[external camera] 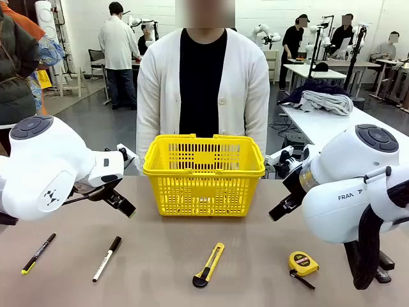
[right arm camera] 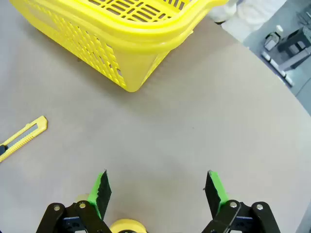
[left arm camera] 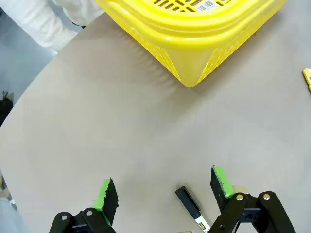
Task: Place the items the person wants into the basket.
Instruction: Pick up the item the person points to and place it in the Market Basket.
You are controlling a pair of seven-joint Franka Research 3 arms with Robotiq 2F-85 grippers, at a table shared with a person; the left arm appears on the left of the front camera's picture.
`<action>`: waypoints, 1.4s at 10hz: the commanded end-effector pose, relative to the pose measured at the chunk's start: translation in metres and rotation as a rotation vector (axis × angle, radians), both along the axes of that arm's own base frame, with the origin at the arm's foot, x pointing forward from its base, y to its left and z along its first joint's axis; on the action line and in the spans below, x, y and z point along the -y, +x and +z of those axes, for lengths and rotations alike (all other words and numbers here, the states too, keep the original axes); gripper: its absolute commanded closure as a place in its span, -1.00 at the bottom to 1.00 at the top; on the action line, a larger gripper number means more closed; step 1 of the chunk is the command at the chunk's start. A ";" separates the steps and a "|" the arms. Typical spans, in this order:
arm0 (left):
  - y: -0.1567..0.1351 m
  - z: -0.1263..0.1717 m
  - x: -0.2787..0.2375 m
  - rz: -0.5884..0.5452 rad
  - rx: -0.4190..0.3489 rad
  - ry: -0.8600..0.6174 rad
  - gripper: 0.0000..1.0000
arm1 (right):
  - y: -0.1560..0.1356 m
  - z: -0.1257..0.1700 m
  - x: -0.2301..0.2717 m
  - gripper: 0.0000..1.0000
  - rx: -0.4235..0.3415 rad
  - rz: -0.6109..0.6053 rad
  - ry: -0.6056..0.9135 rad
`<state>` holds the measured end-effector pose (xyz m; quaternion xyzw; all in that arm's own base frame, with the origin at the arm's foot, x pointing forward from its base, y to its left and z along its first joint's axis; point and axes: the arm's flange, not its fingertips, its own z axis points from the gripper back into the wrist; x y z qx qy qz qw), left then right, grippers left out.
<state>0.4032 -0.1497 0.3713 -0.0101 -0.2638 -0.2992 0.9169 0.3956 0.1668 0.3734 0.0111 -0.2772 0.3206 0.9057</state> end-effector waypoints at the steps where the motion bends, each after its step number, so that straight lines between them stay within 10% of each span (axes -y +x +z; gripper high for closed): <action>1: 0.000 0.000 0.000 0.000 0.000 0.000 -1.00 | 0.000 0.000 0.000 -1.00 0.000 0.000 0.000; 14: 0.000 0.000 0.000 0.000 0.000 0.000 -1.00 | 0.000 0.000 0.000 -1.00 0.000 0.000 0.000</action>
